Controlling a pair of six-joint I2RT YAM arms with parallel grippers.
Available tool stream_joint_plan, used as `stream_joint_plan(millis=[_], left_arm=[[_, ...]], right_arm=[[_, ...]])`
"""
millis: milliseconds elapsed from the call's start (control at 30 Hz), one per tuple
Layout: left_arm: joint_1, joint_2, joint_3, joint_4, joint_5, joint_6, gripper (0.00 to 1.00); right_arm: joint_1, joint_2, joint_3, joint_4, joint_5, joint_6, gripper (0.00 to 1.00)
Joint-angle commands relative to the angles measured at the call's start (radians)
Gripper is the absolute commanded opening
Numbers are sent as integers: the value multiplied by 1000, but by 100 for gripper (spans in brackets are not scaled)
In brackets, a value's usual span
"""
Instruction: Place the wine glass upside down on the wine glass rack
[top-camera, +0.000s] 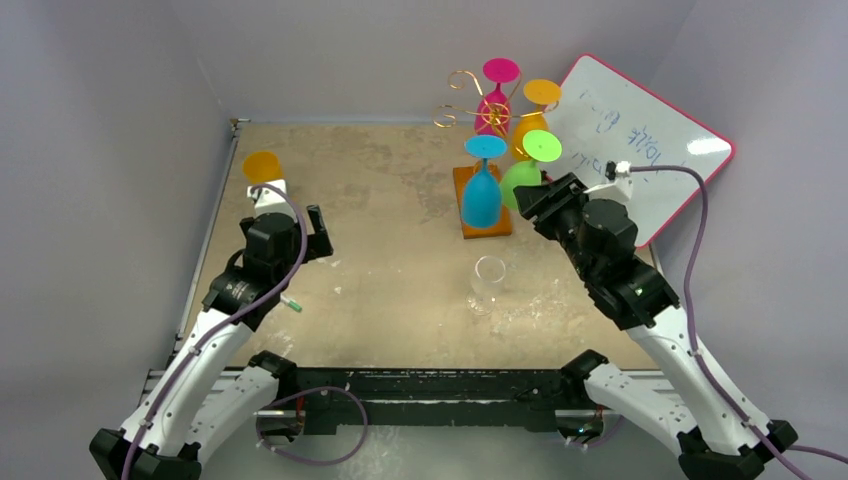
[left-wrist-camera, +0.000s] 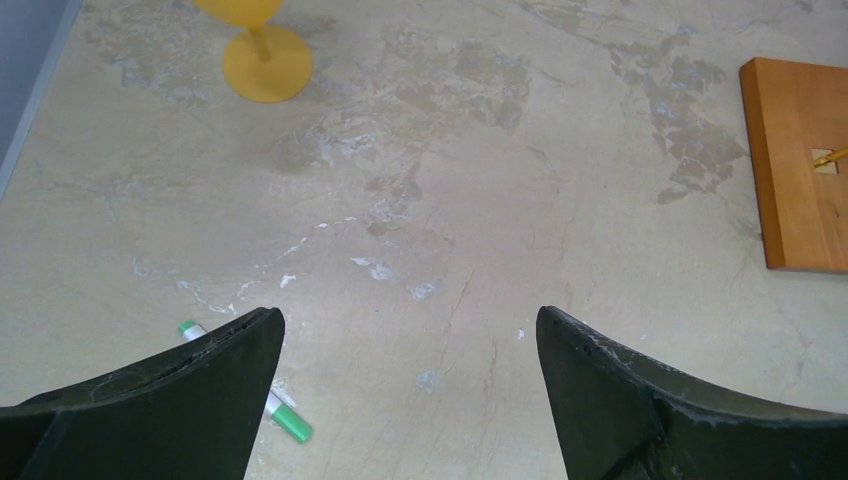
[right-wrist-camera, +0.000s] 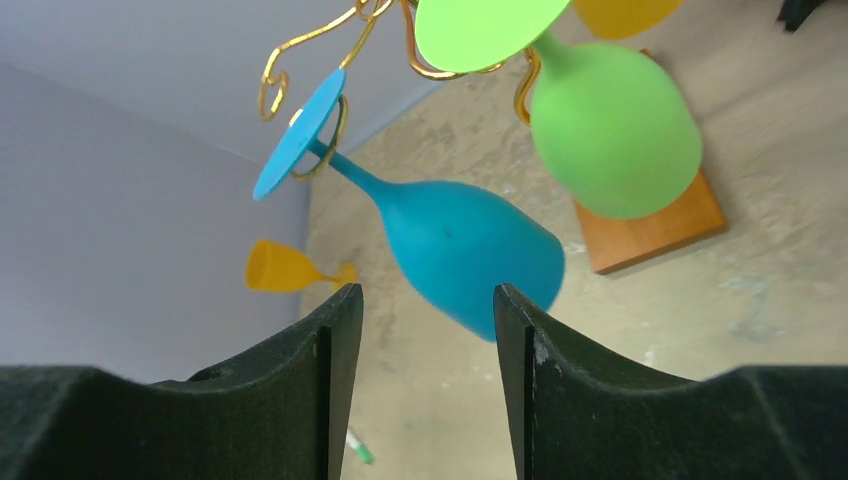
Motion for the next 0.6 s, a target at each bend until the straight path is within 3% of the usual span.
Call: stream_joint_plan(millis=[0,167,567], left_arm=[[1,-14,57,19,41,-16,96],[2,-26,84,-1,69,-29,95],[1,-54,132,-30,130,-36,94]], right_arm=[[-4,-23,21,-27,-60,-271,55],[-4,9,71,-130,-196,-353,55],[-4,96,52,-302,-287,-406,52]])
